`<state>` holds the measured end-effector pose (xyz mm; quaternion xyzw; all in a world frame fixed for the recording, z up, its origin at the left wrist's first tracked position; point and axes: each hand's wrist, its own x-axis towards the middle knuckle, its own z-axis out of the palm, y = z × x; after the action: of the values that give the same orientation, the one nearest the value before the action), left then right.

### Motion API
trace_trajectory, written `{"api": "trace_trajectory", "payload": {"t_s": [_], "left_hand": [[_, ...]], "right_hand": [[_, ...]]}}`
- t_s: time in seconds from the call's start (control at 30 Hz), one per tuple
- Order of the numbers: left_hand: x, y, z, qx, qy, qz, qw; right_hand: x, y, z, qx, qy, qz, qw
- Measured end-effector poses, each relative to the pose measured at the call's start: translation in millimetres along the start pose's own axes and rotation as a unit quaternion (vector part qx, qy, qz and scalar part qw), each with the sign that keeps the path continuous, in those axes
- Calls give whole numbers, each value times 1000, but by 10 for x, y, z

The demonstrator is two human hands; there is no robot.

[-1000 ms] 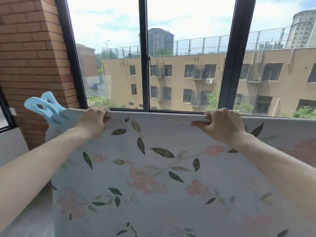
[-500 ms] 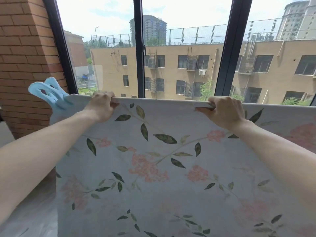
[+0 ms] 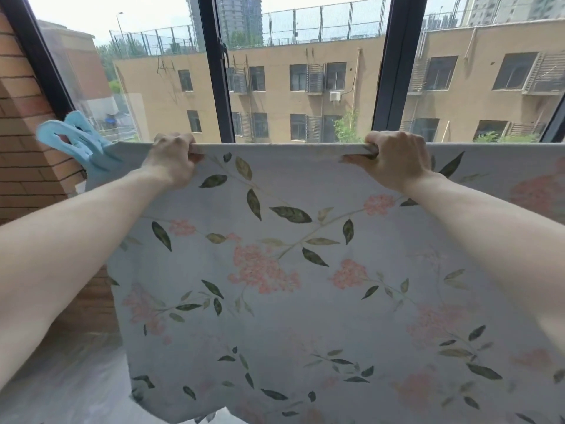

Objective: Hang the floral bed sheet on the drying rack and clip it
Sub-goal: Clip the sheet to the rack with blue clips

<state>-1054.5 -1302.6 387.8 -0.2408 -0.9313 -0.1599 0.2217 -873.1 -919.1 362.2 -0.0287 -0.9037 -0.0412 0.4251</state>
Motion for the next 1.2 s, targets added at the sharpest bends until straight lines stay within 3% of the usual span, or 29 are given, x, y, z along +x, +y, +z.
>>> {"api": "trace_trajectory", "payload": {"t_s": [0.23,0.43,0.7,0.93,1.2], "left_hand": [[57,-248,111,39,-19,23,999],[207,-31,111,192,-35,59,979],[93,1465,333,53,-61,218,973],[35,2829,615,-48,-56,290,954],[22,4291,864,-70,-54,296,951]], "right_hand": [[0,-123,179,-4,-8,16,1000],[-165,-131,117,46,-4,93,995],[-829,510,-492,-19,27,194,980],[-1374,1462,-1240,-54,35,315,947],[-1689,3104,-1858,-113,-65,387,913]]}}
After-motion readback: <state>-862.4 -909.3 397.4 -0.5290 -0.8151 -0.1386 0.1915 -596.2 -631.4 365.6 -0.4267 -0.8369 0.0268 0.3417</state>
